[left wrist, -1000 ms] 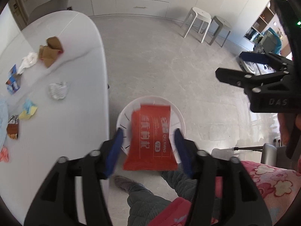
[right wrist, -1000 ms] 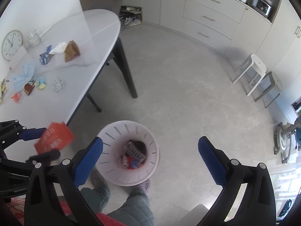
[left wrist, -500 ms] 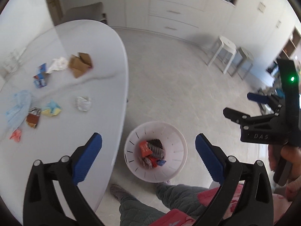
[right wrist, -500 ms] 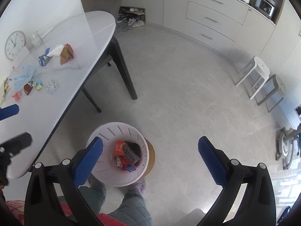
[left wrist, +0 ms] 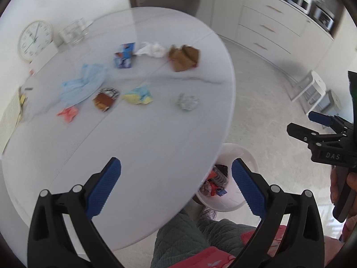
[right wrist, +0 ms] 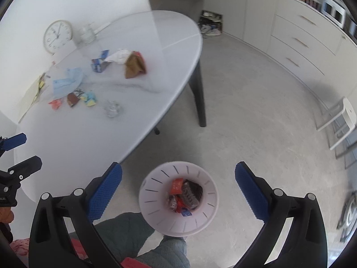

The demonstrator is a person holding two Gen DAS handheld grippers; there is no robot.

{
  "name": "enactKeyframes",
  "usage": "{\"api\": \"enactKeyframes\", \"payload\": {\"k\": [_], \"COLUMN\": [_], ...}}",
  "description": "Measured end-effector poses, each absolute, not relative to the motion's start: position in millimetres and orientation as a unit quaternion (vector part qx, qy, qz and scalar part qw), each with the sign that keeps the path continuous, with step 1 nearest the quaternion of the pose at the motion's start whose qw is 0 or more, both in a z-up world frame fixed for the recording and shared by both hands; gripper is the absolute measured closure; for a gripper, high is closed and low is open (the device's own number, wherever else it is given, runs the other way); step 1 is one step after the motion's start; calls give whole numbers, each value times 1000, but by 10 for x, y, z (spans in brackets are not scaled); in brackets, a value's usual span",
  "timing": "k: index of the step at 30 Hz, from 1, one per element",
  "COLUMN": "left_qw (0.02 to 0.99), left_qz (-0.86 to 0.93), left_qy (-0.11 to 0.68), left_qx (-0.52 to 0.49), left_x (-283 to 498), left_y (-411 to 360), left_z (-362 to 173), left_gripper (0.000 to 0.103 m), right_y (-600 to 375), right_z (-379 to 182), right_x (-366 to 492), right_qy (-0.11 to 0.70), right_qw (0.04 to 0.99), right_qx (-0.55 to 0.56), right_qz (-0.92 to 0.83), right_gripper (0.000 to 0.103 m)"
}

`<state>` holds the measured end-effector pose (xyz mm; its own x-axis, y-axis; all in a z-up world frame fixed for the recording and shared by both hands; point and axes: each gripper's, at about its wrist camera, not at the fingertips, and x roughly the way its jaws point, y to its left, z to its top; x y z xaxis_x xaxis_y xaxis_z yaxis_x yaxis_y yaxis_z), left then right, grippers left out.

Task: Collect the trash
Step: 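Grasp the patterned chocolate wrapper with the left gripper while the right grasps the silver paper ball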

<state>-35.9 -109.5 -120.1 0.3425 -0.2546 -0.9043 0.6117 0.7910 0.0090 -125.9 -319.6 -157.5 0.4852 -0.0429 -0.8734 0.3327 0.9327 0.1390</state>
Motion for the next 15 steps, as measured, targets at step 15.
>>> {"api": "enactKeyframes", "payload": {"k": [15], "left_qw": [810], "left_qz": [-240], "left_qy": [515], "left_qx": [147], "left_x": [784], "left_y": [-557], "left_z": [-1418], "left_gripper": [8], "right_y": [-2589], "right_z": [-1794], "right_x": [-66], "right_qy": [523], "right_qw": [844], "right_qx": [118], "right_qz": [-28], "right_gripper": [3]}}
